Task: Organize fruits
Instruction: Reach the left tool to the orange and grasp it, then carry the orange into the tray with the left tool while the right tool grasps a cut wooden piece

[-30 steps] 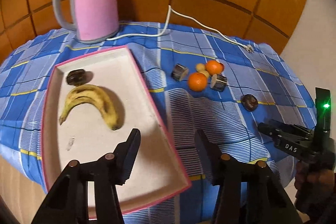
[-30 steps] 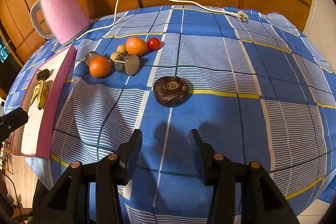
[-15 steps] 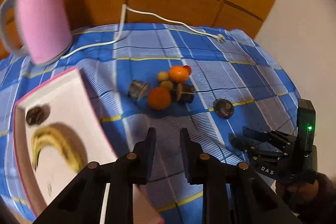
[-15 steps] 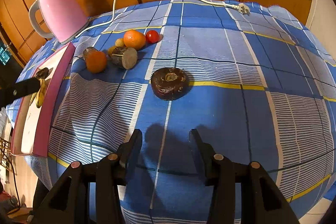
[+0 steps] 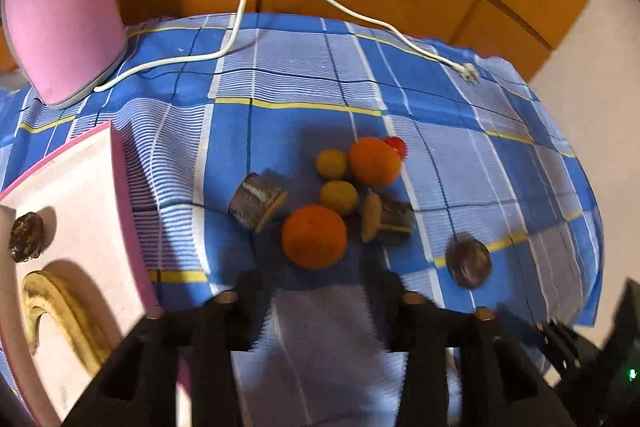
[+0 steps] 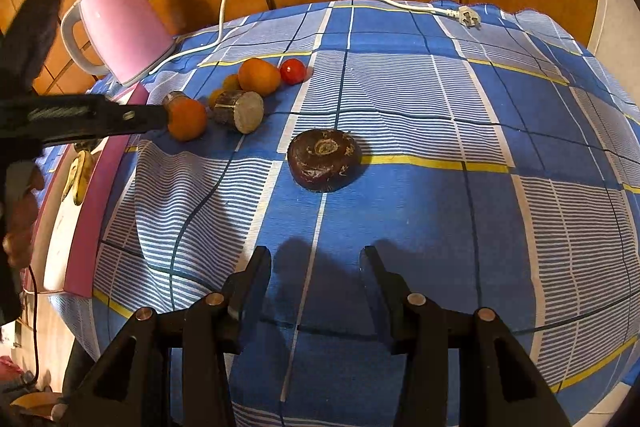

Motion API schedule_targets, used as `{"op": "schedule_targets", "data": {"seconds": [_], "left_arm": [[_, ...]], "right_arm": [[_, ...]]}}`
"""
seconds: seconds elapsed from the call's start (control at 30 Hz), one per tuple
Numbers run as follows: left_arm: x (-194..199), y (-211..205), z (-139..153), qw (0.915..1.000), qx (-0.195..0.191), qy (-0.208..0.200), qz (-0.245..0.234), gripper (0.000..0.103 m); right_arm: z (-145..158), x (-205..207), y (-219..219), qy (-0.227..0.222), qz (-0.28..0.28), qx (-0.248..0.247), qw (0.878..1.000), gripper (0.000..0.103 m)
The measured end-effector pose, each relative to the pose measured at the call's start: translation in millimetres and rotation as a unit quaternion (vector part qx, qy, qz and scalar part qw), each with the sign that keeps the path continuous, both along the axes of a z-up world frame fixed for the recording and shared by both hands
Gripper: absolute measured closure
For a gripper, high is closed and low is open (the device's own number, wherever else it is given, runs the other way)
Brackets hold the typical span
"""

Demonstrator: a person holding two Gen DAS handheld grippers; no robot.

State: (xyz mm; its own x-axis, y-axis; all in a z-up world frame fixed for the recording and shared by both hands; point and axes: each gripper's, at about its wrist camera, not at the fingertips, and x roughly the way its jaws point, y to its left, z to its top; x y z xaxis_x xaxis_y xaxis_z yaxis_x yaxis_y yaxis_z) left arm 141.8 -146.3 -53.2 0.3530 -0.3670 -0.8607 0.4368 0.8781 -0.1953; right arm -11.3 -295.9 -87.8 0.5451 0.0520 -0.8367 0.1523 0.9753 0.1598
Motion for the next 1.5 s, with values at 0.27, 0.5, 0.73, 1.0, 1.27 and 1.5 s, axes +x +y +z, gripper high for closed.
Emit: {"op": "schedule_targets", "data": {"seconds": [0.27,0.5,0.73,1.0,1.27,1.5], "left_arm": [[14,-5,-23,0.9999,-0.007,0.009,0.012,0.063],[-28,5,-8,0.9994,-0.014,-0.032,-0.005,0.063],[-84,22,-2,0.9974,-0.019,-0.058,-0.038,0.063],[-110,43,0,0.996,-0.032,-0.067,-0.05,0.063],[-109,70,4,0.995,-0.08,-0.055,-0.023,0.063],[-111,77,9,0.9937,-0.093,-0.059,-0.018,0.063]], "right_arm": [[-1,0,1,0.0,0.004,-0.001,1.0,0.056],[-2,-1,4,-0.003,0.011,-0.014,1.0,0.054],[-2,1,6,0.0,0.018,-0.008,1.0,0.046],[23,4,10,-0.014,0.043,-0.01,0.999,0.047],[40,41,17,-0.027,0.062,0.024,0.997,0.047],[35,87,25,-0.012,0.067,0.049,0.996,0.047]]}}
